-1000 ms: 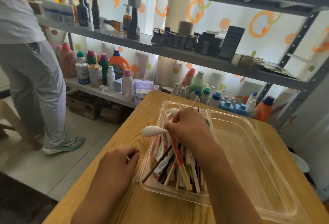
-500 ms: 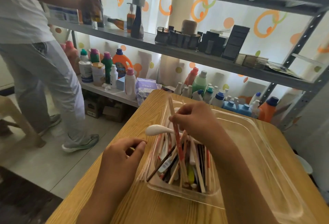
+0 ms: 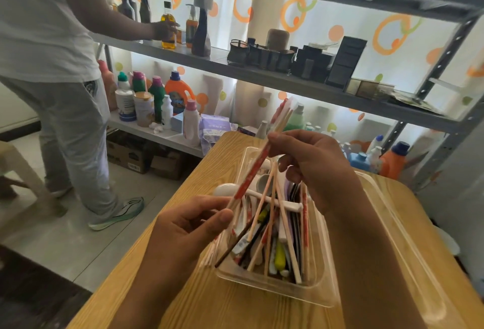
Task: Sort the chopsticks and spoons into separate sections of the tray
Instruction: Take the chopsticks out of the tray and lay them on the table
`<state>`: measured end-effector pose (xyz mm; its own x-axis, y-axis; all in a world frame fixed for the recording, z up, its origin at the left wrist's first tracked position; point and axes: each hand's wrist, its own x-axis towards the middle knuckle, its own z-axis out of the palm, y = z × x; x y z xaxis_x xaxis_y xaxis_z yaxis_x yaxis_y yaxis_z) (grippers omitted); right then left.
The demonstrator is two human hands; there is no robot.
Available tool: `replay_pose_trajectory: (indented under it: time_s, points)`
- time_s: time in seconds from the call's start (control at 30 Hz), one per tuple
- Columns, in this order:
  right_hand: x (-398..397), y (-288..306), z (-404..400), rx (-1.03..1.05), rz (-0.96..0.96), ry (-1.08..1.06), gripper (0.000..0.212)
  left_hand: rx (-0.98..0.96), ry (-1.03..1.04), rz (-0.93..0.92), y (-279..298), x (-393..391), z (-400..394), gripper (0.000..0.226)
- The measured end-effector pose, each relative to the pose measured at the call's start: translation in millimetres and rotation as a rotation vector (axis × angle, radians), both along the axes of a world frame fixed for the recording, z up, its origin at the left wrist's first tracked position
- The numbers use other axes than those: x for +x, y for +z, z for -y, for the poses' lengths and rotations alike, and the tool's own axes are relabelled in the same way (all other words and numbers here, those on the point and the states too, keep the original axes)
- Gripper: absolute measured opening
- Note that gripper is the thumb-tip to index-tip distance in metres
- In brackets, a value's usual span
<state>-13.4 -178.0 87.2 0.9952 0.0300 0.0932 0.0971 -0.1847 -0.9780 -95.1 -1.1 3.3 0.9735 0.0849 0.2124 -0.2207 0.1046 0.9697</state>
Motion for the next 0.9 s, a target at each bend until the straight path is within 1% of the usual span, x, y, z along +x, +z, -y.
replay_pose_trajectory:
  time_s: [0.23,0.37,0.43,0.47,0.53,0.57,0.6,0.7,0.8,0.9]
  points:
    - [-0.8,-0.7,-0.7,-0.035,0.015,0.007,0.02,0.036,0.035,0.03,-1.6,0.3,-0.6,0.021]
    - [0.8,-2.2,-1.3,-0.084,0.027,-0.018,0.021,0.086,0.155,0.047,-7.9,3.6,-4.5,0.02]
    - [3.2,-5.7,-1.0,-0.153,0.07,-0.095,0.019,0.137,0.263,0.029,-15.4,6.8,-7.8,0.017]
    - [5.0,-8.3,-0.6,-0.204,0.105,-0.149,0.017,0.198,0.344,0.027,-19.9,8.9,-9.2,0.016]
    - [8.5,-13.2,0.2,-0.31,0.167,-0.237,0.015,0.43,0.531,0.066,-26.2,11.1,-10.1,0.014]
    - [10.1,-14.5,0.7,-0.353,0.177,-0.259,0.014,0.535,0.599,0.081,-27.9,11.3,-9.8,0.015]
    - [11.8,-15.5,1.7,-0.385,0.172,-0.265,0.014,0.597,0.633,0.079,-29.5,12.1,-9.8,0.017]
    - [16.7,-17.6,7.1,-0.432,0.125,-0.253,0.016,0.678,0.652,0.043,-35.8,16.6,-13.1,0.016]
    - [20.0,-19.7,12.9,-0.48,0.102,-0.266,0.019,0.706,0.622,-0.054,-39.9,21.4,-17.1,0.014]
    - [20.4,-20.4,15.6,-0.528,0.04,-0.21,0.019,0.795,0.573,-0.177,-43.2,22.6,-17.6,0.01]
